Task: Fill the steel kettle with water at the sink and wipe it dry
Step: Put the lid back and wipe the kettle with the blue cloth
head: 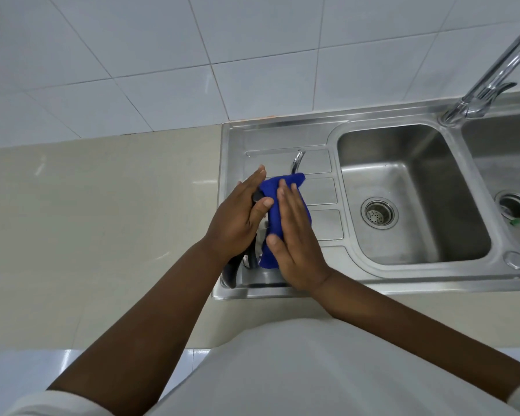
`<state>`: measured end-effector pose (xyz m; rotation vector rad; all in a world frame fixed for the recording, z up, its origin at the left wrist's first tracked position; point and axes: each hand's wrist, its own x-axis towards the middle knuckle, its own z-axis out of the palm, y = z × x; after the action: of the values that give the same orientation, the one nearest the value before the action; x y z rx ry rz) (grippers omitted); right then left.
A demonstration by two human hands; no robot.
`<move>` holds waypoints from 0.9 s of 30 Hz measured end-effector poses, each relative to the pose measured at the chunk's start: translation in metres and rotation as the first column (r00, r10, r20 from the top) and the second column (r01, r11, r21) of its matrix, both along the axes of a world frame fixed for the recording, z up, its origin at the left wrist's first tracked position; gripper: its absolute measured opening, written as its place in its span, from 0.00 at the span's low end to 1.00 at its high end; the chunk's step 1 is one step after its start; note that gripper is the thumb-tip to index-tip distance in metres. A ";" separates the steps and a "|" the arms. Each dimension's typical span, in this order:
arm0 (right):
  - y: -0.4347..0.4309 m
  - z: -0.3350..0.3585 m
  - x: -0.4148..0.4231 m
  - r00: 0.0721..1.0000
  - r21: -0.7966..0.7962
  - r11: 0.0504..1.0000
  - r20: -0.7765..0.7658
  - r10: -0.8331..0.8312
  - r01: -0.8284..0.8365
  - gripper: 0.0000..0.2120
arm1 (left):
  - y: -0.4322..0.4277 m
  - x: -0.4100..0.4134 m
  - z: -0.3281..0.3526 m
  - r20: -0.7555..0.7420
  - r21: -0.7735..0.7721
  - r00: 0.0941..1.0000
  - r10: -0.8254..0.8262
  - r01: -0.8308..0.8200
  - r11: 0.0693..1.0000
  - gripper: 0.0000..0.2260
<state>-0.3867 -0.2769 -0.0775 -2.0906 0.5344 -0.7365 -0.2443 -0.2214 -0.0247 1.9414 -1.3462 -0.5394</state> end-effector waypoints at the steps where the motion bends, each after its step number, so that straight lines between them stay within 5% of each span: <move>1: -0.004 -0.001 0.003 1.000 0.042 0.999 0.012 -0.021 0.020 0.30 | 0.000 -0.001 0.000 0.001 -0.001 1.000 0.010 -0.010 1.000 0.25; 7: 0.001 -0.024 0.000 0.989 0.414 0.899 -0.016 -0.146 0.139 0.35 | -0.001 -0.009 -0.003 -0.002 0.007 0.990 0.140 -0.140 0.990 0.26; 16: 0.014 -0.009 0.006 0.995 0.086 0.992 0.018 -0.099 0.097 0.37 | -0.004 -0.022 0.002 0.050 0.028 0.975 0.217 -0.218 0.975 0.26; 23: 0.014 -0.029 0.002 0.987 0.268 0.952 0.016 -0.160 0.150 0.37 | -0.004 -0.025 -0.003 0.025 -0.003 0.962 0.273 -0.273 0.962 0.26; 27: 0.028 -0.024 -0.001 0.992 0.206 0.970 -0.010 -0.129 0.129 0.42 | -0.006 -0.027 -0.003 0.037 -0.006 0.955 0.294 -0.294 0.956 0.32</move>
<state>-0.3877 -0.2493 -0.1018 -1.8754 0.7193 -0.7261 -0.2709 -0.2271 -0.0277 2.1117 -1.0513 -0.3584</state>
